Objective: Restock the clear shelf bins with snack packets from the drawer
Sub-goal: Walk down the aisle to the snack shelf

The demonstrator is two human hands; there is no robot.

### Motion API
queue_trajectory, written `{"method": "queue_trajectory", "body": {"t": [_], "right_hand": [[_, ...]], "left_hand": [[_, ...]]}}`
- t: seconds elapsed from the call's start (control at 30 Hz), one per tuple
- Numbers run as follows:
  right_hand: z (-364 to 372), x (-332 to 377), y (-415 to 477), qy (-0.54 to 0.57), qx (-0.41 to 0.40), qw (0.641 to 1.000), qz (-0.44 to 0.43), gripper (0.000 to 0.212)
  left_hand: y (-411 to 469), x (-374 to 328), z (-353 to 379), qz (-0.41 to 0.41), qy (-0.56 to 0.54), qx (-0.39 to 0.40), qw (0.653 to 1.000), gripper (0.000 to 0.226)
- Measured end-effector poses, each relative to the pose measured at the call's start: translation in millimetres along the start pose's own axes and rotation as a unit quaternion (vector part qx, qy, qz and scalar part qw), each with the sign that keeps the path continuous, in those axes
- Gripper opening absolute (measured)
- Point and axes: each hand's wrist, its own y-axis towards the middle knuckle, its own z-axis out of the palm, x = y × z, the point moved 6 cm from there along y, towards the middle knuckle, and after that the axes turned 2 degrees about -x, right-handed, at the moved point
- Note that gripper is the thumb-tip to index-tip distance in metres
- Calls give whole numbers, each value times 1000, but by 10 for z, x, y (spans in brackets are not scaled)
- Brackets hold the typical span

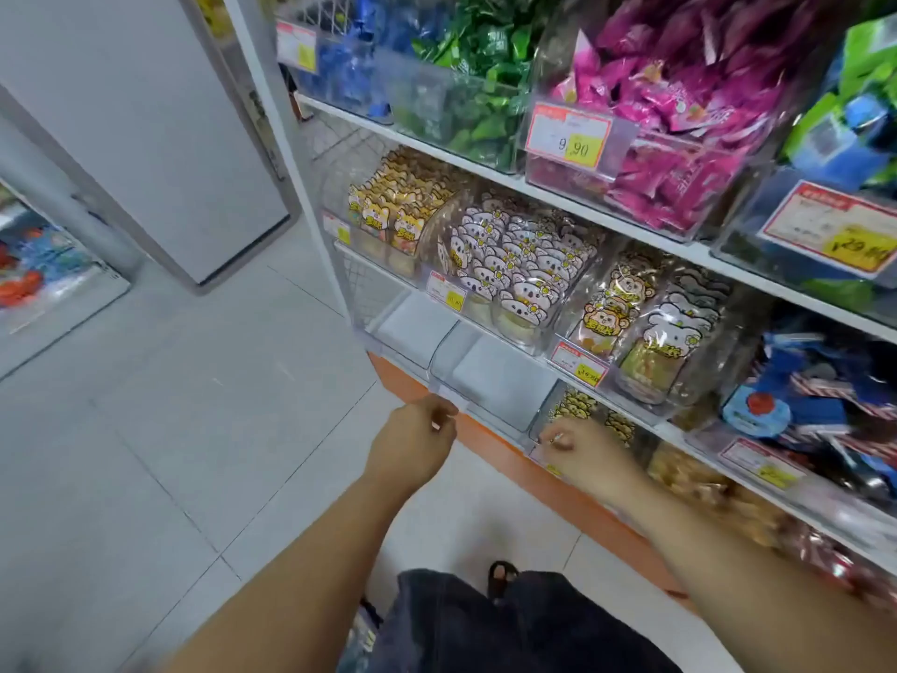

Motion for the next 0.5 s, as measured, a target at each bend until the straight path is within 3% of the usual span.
{"method": "queue_trajectory", "body": {"t": [0.3,0.5], "right_hand": [[25,263,521,-14,-30,997,65,15],[393,383,785,53,-125,971,198,11]], "left_hand": [[1014,81,-262,68,108,91,988,24],[1748,187,-388,169,217,170,946,26]]}}
